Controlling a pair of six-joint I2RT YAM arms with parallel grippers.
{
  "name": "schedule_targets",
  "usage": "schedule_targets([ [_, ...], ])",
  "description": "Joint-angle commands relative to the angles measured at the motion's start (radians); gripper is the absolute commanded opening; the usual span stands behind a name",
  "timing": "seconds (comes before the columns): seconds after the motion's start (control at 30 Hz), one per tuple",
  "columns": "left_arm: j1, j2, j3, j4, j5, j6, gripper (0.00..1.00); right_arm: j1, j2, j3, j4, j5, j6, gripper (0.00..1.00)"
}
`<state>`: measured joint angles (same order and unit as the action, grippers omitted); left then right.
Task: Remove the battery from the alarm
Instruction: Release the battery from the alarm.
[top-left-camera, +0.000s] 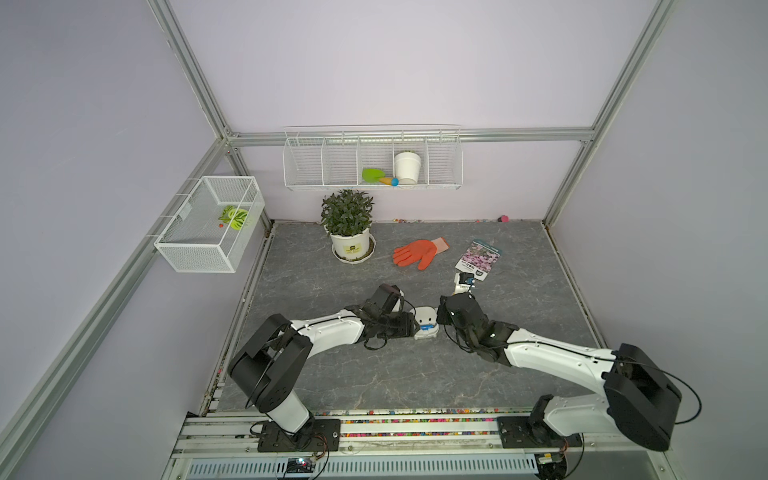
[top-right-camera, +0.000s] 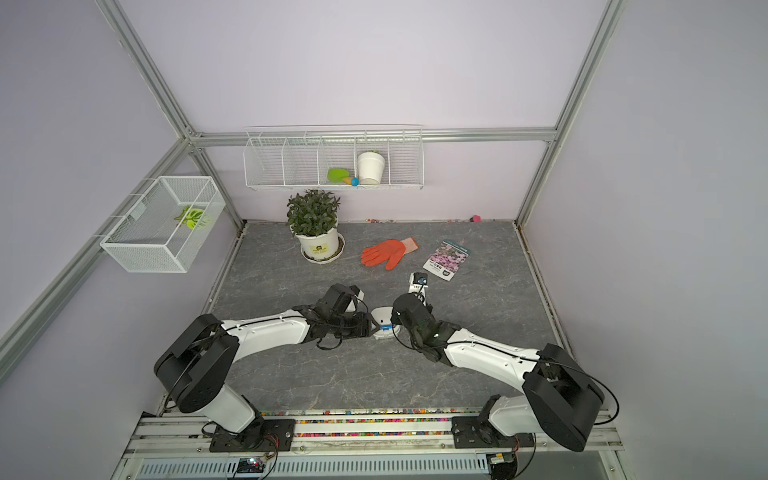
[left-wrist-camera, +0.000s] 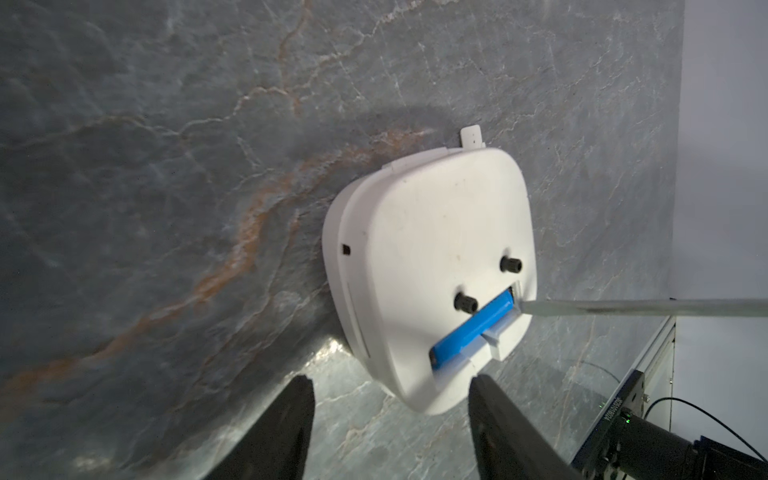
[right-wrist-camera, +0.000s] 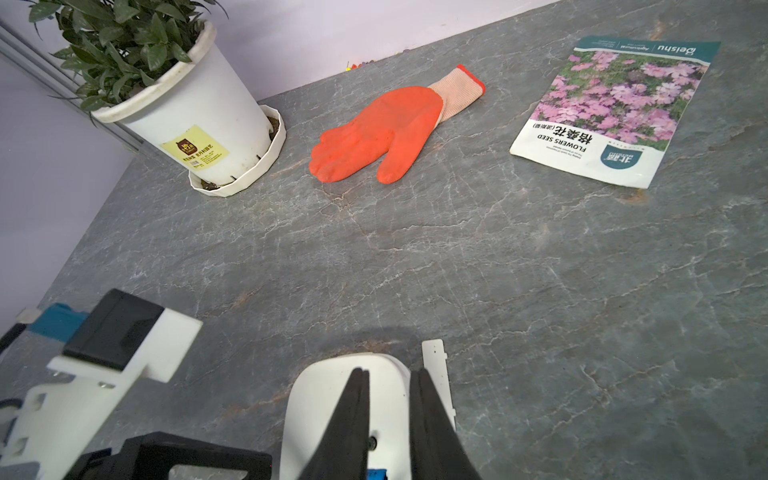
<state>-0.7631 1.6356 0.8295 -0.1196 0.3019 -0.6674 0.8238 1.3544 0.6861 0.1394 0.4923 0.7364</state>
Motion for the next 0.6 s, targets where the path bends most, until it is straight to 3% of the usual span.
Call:
schedule_targets([
  [0.0, 0.004, 0.025, 0.033, -0.018, -0.01, 0.023, 0.61, -0.006, 0.023, 0.027, 0.026, -0.007, -0.035, 0.0],
  [0.3, 0.004, 0.03, 0.029, -0.026, -0.005, 0.026, 0.51, -0.006, 0.044, 0.013, 0.023, -0.014, -0.017, 0.0],
  [0.57, 0.004, 0.042, 0.022, -0.016, 0.006, 0.021, 0.43, -0.042, 0.042, -0.055, 0.139, -0.105, 0.065, 0.0],
])
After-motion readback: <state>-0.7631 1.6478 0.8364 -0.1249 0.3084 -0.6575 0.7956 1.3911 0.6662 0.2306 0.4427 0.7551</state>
